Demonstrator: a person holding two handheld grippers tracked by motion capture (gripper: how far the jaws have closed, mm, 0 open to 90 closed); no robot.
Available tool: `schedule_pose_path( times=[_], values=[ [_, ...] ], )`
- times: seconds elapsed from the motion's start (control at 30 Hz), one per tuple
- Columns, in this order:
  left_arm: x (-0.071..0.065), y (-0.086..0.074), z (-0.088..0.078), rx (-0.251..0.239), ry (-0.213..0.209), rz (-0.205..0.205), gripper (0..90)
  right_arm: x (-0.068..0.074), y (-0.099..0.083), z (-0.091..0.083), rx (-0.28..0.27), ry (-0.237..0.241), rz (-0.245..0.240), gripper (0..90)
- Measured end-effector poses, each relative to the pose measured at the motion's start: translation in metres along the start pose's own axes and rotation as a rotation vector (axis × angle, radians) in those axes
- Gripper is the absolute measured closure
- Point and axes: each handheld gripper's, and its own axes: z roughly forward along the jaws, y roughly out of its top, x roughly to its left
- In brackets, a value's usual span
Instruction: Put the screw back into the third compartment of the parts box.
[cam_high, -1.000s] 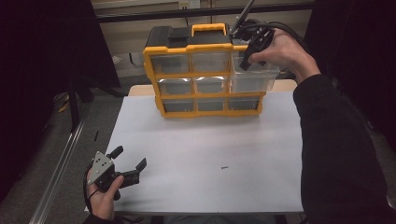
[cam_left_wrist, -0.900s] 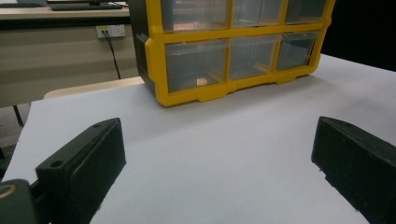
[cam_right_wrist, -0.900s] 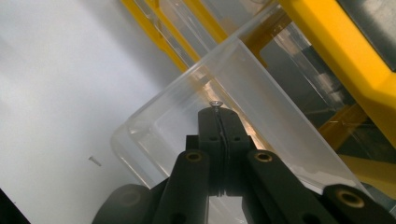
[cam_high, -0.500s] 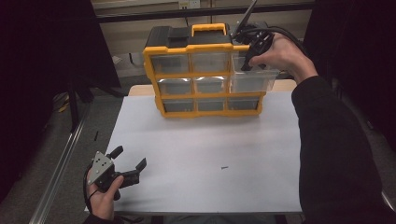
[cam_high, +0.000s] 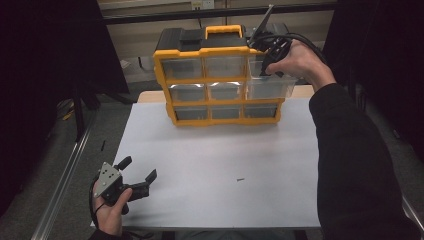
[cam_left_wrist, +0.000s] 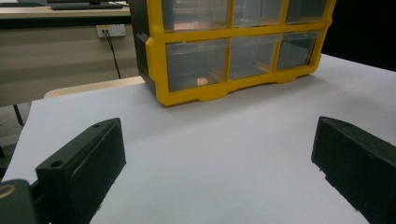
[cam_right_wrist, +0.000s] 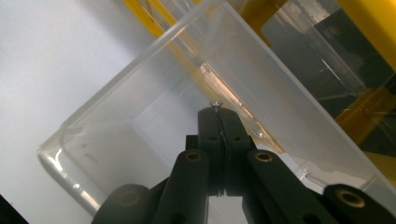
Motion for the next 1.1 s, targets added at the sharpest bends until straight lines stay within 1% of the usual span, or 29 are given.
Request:
schedule_pose_path(
  times=[0.1,0.2,0.27,0.4,0.5,0.67,0.83,0.97,1.03,1.1],
  values=[
    [0.0000,-0.0001,0.0001,0.000,0.000,-0.001,2.8,-0.0008,-0.0002,0.0016,0.002,0.006,0.013,88.2],
    [0.0002,-0.0001,0.0002,0.000,0.000,-0.002,2.8,-0.0016,-0.0002,0.0036,0.007,-0.004,0.027,88.2],
    [0.0000,-0.0001,0.0002,-0.001,0.000,-0.003,2.8,-0.0023,-0.0004,0.0039,0.004,0.003,0.039,88.2],
    [0.0003,-0.0002,0.0002,0.000,0.002,-0.003,2.7,-0.0028,-0.0003,0.0041,0.002,0.006,0.037,87.5],
    [0.0002,-0.0001,0.0001,-0.001,0.001,-0.002,2.8,-0.0033,-0.0002,0.0041,-0.004,0.006,0.040,85.2],
    [0.0001,-0.0001,0.0000,-0.001,0.002,-0.002,2.7,-0.0019,-0.0001,0.0040,0.002,0.008,0.040,83.6],
    [0.0005,-0.0001,-0.0003,0.001,0.003,0.000,2.8,-0.0015,0.0000,0.0034,-0.008,0.002,0.031,78.7],
    [0.0001,0.0000,-0.0002,-0.001,0.002,-0.002,2.8,-0.0012,-0.0008,0.0007,-0.024,0.007,0.033,76.7],
    [0.0001,0.0000,-0.0002,-0.001,0.002,-0.002,2.8,-0.0015,-0.0017,-0.0014,-0.034,0.009,0.017,75.3],
    [0.0000,0.0000,0.0000,-0.002,0.002,-0.003,2.8,-0.0005,-0.0024,-0.0031,-0.044,0.015,0.018,74.7]
  ],
)
